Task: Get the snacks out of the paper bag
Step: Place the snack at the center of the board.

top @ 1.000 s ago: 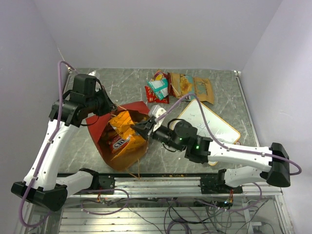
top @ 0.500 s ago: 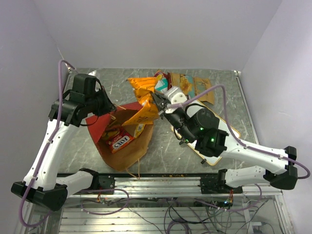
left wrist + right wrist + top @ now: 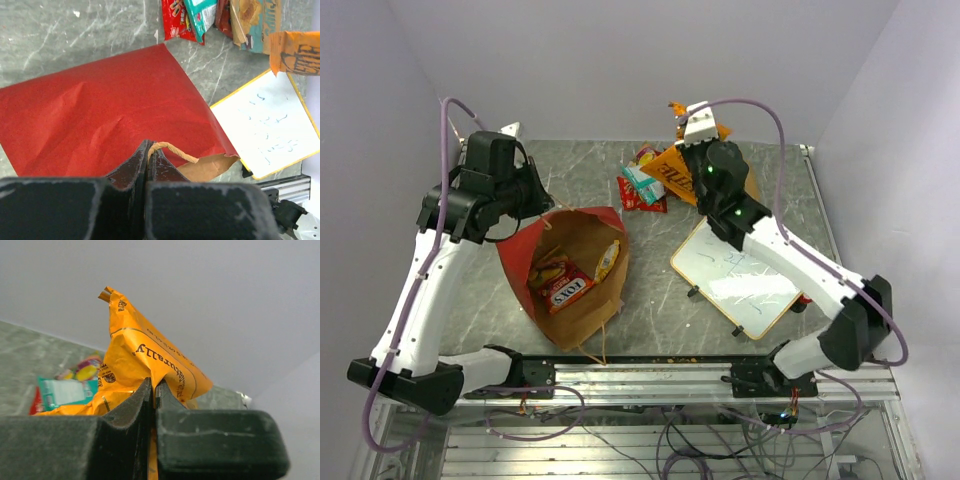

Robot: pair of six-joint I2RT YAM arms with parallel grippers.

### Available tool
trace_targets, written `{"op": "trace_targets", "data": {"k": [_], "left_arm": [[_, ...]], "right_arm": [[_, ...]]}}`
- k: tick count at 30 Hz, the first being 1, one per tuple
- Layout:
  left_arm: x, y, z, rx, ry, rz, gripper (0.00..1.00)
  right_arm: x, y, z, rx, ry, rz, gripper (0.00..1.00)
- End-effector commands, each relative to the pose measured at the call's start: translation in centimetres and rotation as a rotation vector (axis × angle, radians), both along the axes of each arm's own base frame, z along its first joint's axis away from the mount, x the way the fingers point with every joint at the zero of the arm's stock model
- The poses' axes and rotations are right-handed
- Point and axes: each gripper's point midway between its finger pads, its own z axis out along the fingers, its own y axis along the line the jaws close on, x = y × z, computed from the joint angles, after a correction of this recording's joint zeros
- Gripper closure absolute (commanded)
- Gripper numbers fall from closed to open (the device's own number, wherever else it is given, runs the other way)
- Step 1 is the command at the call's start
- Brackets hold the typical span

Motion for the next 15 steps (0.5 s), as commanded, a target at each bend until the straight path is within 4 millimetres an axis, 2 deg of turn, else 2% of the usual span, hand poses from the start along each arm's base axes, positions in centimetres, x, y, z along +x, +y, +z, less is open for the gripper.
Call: {"op": "trace_targets", "data": {"k": [1, 4, 5, 7, 8, 10, 14, 15], "left_arm": [[1.0, 1.2, 1.9, 0.078, -0.067, 0.002, 0.93], [1.5, 1.2, 2.3, 0.097, -0.069, -0.006, 0.93], [1.7, 1.2, 2.3, 0.102, -0.068, -0.008, 0.93], [1.9, 1.1, 2.3, 0.103, -0.067, -0.008, 0.93], [2.0, 1.1, 2.1, 0.105, -0.063, -0.008, 0.93], [2.2, 1.1, 1.8, 0.110, -0.053, -0.003, 0.93], [2.7, 1.2, 1.5, 0.122, -0.043, 0.007, 0.93], [2.8, 1.2, 1.5, 0.122, -0.042, 0.009, 0.93]], "right_arm": [[3.5, -2.0, -0.7, 0.042, 0.059, -0.098, 1.00], [5.4, -2.3, -2.2, 0.075, 0.129, -0.210, 1.00], [6.0, -2.9, -2.0, 0.127, 0.140, -0.297, 1.00], [7.1, -3.6, -3.7, 0.164, 0.180, -0.440, 1.00], [7.3, -4.8, -4.1, 0.168, 0.170, -0.563, 1.00], [7.6, -5.8, -4.9, 0.188, 0.135, -0.718, 1.00], [8.5, -5.8, -5.6, 0.217, 0.082, -0.840, 1.00], [8.9, -5.7, -6.4, 0.188, 0.081, -0.861, 1.00]]}}
